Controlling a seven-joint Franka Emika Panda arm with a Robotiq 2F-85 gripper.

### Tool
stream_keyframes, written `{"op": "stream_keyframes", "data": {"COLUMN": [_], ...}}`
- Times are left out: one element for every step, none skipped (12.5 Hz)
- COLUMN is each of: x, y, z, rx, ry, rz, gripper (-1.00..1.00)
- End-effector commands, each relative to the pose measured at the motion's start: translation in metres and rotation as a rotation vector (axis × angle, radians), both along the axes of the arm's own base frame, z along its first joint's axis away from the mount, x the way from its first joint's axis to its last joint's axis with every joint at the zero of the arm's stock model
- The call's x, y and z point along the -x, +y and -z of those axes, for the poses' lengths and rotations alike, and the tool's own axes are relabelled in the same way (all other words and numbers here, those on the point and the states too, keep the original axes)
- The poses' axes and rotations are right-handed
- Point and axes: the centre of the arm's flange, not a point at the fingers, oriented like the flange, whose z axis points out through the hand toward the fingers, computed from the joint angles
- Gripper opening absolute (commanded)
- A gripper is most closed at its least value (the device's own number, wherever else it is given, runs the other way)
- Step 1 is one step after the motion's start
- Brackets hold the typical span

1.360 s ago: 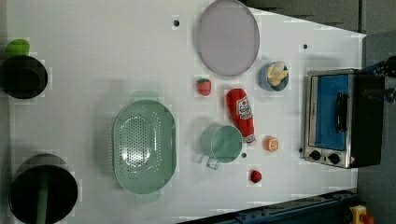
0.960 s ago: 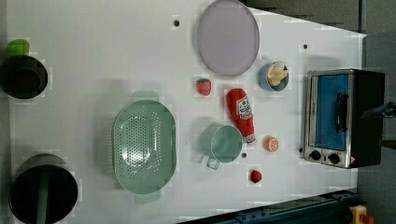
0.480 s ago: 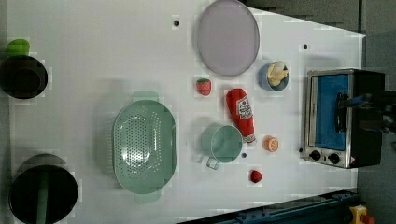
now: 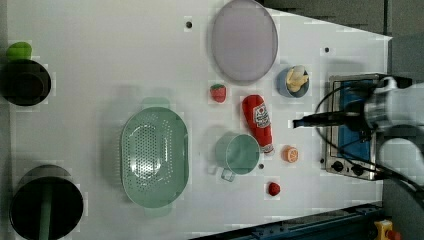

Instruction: Pick Ketchup from the table and place it in strainer.

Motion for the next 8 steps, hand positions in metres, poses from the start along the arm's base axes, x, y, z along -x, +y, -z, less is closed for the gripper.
{"op": "stream_keyframes", "data": {"x": [-0.005, -0.004, -0.004, -0.004, -0.004, -0.004, -0.004, -0.004], "y": [0.003, 0.004, 0.006, 0.008, 0.010, 0.011, 0.012, 0.013], "z": [-0.003, 0.012, 0.027, 0.041, 0.056, 0.070, 0.083, 0.095], "rx": [-0.015, -0.019, -0.023, -0.029, -0.035, -0.041, -0.046, -0.051], "ry": [-0.120, -0.129, -0.135, -0.133, -0.124, -0.114, -0.108, -0.103], "rz": [-0.219, -0.220, -0.223, -0.225, -0.226, -0.227, -0.228, -0.227], "gripper": [1.00, 1.00, 1.00, 1.00, 1.00, 1.00, 1.00, 1.00]}}
